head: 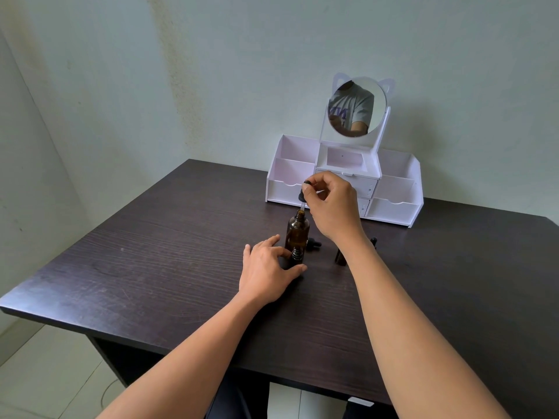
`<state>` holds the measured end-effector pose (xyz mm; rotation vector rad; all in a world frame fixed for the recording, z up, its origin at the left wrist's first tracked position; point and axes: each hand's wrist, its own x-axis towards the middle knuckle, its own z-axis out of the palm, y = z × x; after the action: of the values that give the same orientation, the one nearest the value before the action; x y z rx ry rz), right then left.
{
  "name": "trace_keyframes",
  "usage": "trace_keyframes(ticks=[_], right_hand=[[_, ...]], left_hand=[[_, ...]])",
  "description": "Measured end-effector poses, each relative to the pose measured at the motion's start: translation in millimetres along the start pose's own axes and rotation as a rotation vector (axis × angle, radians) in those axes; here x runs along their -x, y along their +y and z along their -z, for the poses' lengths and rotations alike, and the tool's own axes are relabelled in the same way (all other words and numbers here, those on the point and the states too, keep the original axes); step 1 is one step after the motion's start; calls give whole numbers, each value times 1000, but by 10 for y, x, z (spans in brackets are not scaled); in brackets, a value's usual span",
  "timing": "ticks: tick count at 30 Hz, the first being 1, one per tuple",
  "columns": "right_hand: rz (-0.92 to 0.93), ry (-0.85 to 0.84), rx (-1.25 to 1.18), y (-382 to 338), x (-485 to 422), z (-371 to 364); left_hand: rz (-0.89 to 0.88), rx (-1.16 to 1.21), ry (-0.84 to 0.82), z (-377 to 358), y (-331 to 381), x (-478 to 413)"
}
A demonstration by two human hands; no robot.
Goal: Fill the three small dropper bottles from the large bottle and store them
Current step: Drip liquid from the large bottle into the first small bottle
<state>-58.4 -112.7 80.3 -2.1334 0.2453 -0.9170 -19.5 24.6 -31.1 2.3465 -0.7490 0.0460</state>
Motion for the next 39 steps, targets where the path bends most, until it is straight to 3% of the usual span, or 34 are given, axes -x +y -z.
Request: trace_keyframes(ticks=[39], right_hand=[[-52,-80,130,119,42,-58]], left_hand=[[0,-5,10,-26,-11,-7]])
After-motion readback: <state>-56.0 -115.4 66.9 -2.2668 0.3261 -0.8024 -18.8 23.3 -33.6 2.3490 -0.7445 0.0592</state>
